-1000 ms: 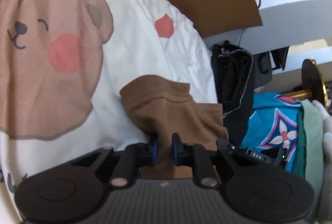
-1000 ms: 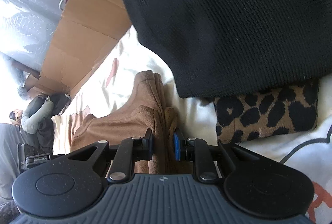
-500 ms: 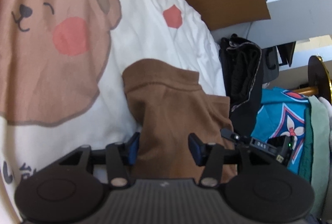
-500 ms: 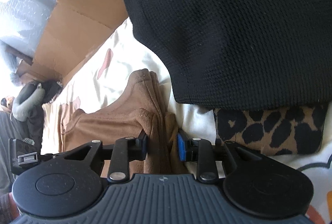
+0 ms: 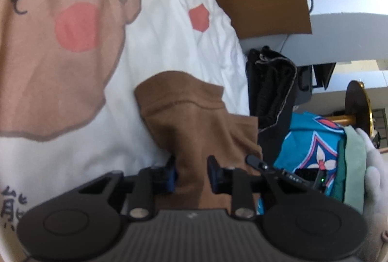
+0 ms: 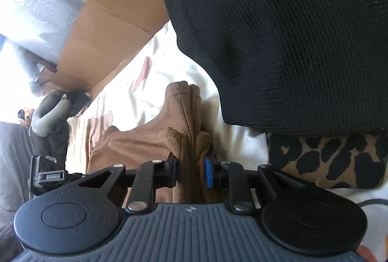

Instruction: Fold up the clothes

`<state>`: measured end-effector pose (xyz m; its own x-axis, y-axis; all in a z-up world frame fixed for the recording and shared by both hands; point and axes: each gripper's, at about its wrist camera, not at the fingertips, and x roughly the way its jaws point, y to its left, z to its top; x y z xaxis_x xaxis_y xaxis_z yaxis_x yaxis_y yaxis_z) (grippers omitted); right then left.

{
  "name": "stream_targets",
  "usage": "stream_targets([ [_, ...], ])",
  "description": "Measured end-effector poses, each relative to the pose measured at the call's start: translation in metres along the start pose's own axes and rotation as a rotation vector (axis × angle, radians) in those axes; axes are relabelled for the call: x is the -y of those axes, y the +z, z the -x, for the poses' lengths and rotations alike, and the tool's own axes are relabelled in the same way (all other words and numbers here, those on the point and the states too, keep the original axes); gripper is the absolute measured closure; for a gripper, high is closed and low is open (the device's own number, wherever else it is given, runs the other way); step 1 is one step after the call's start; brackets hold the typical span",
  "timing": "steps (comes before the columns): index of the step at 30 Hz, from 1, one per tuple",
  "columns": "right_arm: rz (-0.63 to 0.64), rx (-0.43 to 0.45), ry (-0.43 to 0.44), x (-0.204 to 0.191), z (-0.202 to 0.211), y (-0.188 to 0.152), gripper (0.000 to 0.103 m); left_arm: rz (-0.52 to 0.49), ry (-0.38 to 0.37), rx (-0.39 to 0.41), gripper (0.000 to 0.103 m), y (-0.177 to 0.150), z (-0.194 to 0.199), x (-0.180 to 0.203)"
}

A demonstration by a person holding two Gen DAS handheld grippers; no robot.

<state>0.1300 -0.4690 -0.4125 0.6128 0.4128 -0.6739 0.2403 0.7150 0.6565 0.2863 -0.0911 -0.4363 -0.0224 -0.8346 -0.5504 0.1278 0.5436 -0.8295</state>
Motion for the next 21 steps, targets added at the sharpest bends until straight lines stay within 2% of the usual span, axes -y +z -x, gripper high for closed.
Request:
stream_targets([
  [2, -0.006, -0.018, -0.026, 0.004, -0.006, 0.002, 0.07, -0.002, 0.022, 0.006, 0.077, -0.002, -0.002, 0.0],
  [4, -0.021, -0.03, -0.021, 0.009, -0.012, 0.003, 0.067, -0.007, 0.035, 0.014, 0.074, -0.003, -0.002, 0.002],
  [8, -0.037, -0.034, 0.005, 0.01, -0.018, 0.007, 0.066, -0.043, 0.059, 0.015, 0.07, -0.001, -0.002, 0.009],
  [9, -0.025, -0.033, 0.001, 0.007, -0.019, 0.008, 0.069, -0.047, 0.066, 0.019, 0.07, 0.0, -0.003, 0.009],
  [10, -0.009, -0.032, -0.007, 0.005, -0.02, 0.008, 0.078, -0.049, 0.072, 0.028, 0.07, 0.002, -0.003, 0.009],
  [13, 0.023, -0.018, -0.022, -0.003, -0.019, 0.007, 0.083, -0.071, 0.095, 0.048, 0.07, 0.004, -0.003, 0.011],
  [16, 0.007, -0.02, -0.013, -0.002, -0.019, 0.007, 0.083, -0.105, 0.103, 0.042, 0.067, 0.004, -0.006, 0.014],
  [18, -0.014, -0.043, -0.015, 0.004, -0.022, 0.009, 0.081, -0.111, 0.093, 0.039, 0.061, 0.002, -0.009, 0.014],
  [19, -0.013, -0.049, -0.022, 0.005, -0.024, 0.011, 0.075, -0.119, 0.095, 0.04, 0.06, 0.001, -0.01, 0.016],
  [21, -0.001, -0.051, -0.027, 0.004, -0.025, 0.011, 0.074, -0.148, 0.104, 0.034, 0.055, -0.001, -0.011, 0.021],
])
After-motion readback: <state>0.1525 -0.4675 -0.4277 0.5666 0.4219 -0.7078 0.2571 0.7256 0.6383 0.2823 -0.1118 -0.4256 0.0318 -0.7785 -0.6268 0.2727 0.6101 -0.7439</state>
